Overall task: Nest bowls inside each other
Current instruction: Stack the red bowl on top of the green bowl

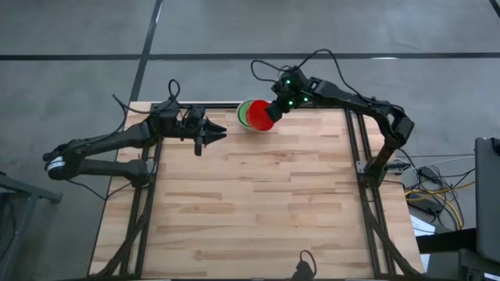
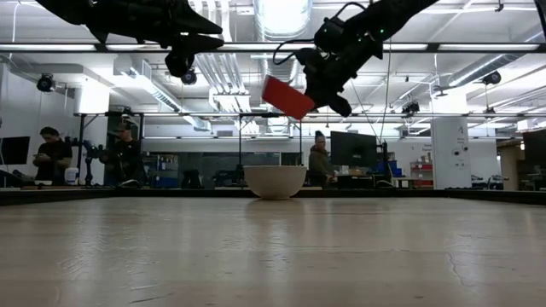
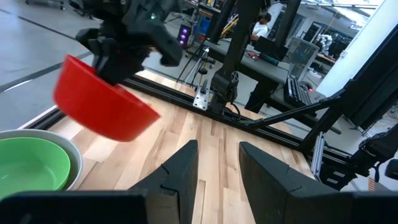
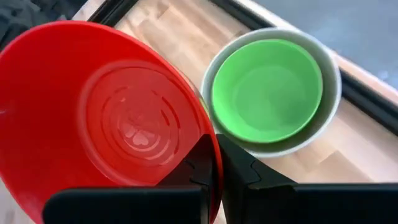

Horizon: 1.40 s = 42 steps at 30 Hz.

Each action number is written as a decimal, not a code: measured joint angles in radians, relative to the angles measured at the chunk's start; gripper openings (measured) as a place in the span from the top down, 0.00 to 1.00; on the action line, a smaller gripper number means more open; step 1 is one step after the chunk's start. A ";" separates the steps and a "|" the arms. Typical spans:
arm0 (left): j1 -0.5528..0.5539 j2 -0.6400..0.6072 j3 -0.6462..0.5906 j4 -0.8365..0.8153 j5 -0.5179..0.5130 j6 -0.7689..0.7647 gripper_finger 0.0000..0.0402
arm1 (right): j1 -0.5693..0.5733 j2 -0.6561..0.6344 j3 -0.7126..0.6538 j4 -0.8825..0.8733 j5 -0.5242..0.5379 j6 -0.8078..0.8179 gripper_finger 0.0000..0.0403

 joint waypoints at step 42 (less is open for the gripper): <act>0.000 0.000 0.000 0.000 0.000 0.000 0.70 | -0.075 0.262 0.046 0.105 -0.052 0.054 0.98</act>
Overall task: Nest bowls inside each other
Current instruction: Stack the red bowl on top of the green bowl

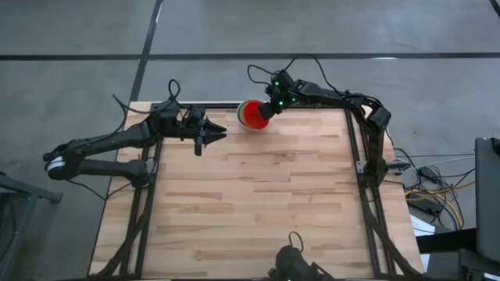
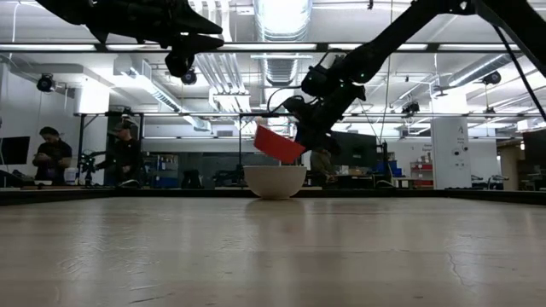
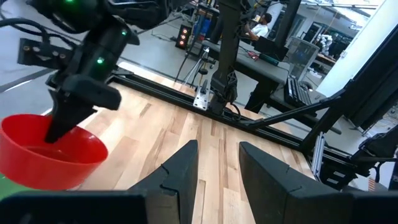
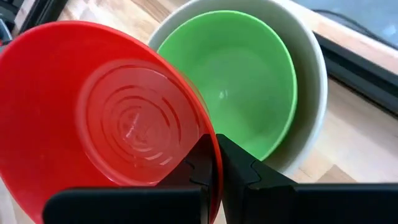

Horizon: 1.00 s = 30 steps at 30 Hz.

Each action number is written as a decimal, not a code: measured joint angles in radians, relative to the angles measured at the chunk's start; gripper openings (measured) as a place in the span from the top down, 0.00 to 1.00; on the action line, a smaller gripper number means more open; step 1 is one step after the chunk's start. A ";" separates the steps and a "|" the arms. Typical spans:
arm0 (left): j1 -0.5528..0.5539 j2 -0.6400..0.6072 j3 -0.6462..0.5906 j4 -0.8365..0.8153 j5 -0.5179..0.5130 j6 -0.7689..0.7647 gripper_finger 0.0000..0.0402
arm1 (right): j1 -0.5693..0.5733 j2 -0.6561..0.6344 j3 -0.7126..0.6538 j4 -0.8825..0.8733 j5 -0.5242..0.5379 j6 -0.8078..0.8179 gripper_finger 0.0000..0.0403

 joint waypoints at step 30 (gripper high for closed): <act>0.000 0.000 0.000 0.000 0.000 0.000 0.70 | -0.041 0.167 0.277 -0.287 0.001 -0.059 0.98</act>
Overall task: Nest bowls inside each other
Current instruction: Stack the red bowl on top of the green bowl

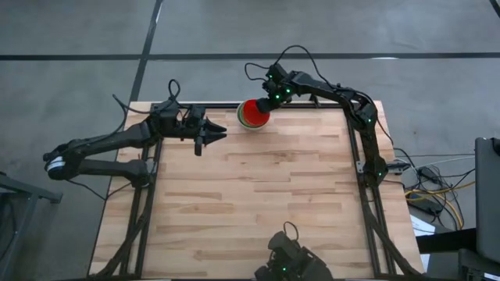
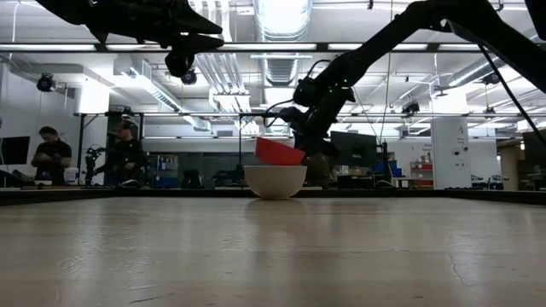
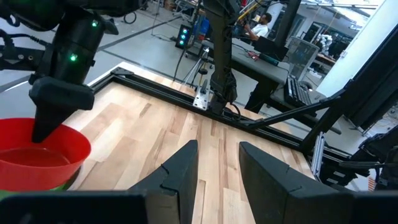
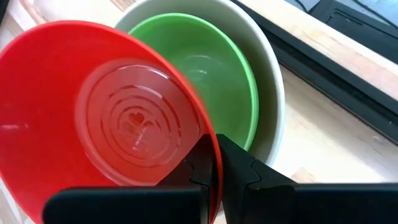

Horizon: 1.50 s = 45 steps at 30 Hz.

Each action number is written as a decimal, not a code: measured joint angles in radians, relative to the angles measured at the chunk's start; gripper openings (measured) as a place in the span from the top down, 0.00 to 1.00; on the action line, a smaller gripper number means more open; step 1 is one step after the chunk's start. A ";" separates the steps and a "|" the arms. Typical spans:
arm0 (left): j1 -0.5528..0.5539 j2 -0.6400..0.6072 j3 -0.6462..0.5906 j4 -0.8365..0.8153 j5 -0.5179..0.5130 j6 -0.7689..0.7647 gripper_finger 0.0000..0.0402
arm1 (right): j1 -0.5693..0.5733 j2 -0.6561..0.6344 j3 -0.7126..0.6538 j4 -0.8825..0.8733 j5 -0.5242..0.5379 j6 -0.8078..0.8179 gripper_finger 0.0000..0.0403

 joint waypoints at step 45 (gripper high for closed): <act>0.000 0.000 0.000 0.000 0.000 0.000 0.70 | -0.008 -0.023 0.000 0.027 0.007 -0.007 0.74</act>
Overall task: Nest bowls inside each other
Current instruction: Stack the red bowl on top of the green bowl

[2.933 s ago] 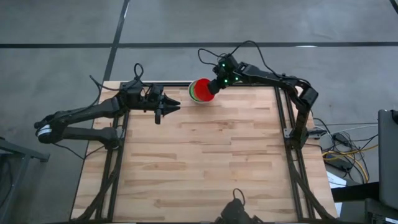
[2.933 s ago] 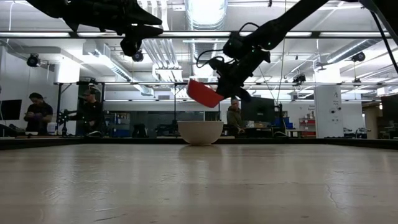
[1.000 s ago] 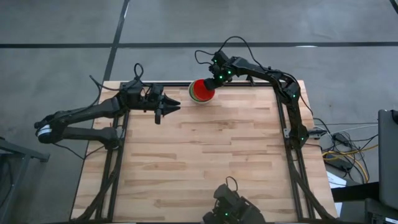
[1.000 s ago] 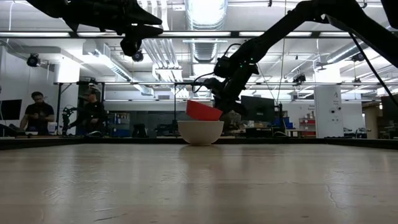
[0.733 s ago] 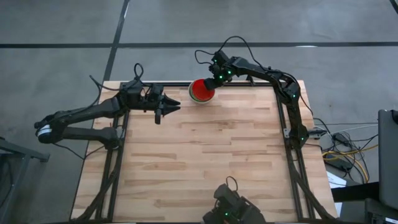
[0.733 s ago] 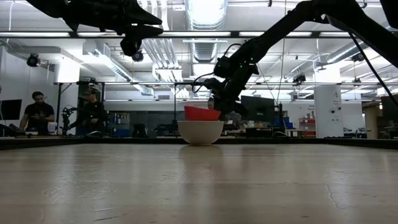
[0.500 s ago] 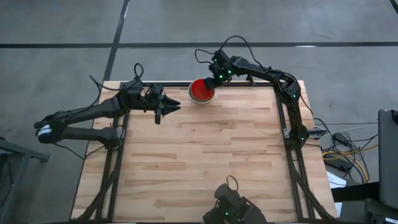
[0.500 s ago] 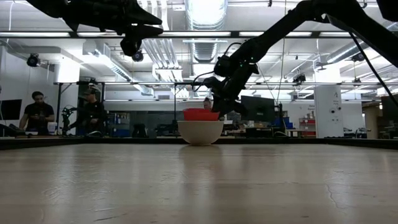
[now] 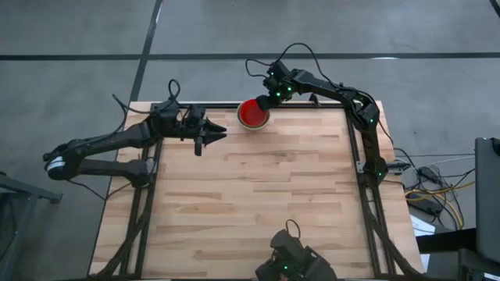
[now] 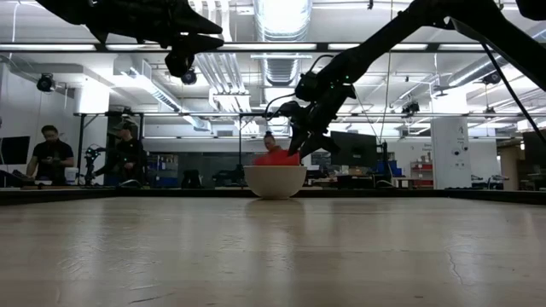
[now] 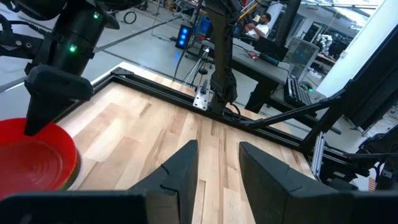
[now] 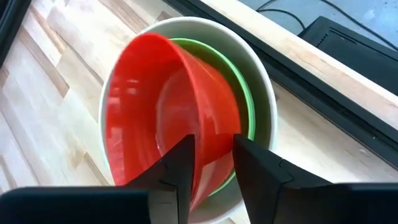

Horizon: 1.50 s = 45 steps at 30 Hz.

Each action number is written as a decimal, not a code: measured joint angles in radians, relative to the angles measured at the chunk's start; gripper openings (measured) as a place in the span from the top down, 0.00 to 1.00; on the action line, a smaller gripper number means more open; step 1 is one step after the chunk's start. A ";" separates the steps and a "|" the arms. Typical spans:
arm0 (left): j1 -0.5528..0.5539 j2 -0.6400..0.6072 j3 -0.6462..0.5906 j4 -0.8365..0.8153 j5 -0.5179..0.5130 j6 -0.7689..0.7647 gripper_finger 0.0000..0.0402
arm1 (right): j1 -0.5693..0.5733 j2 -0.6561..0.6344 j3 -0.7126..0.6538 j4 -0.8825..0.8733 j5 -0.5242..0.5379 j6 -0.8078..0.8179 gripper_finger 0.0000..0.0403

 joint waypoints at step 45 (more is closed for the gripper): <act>0.000 0.000 0.000 0.000 0.000 0.000 0.70 | -0.008 -0.062 -0.013 -0.055 0.057 -0.042 0.69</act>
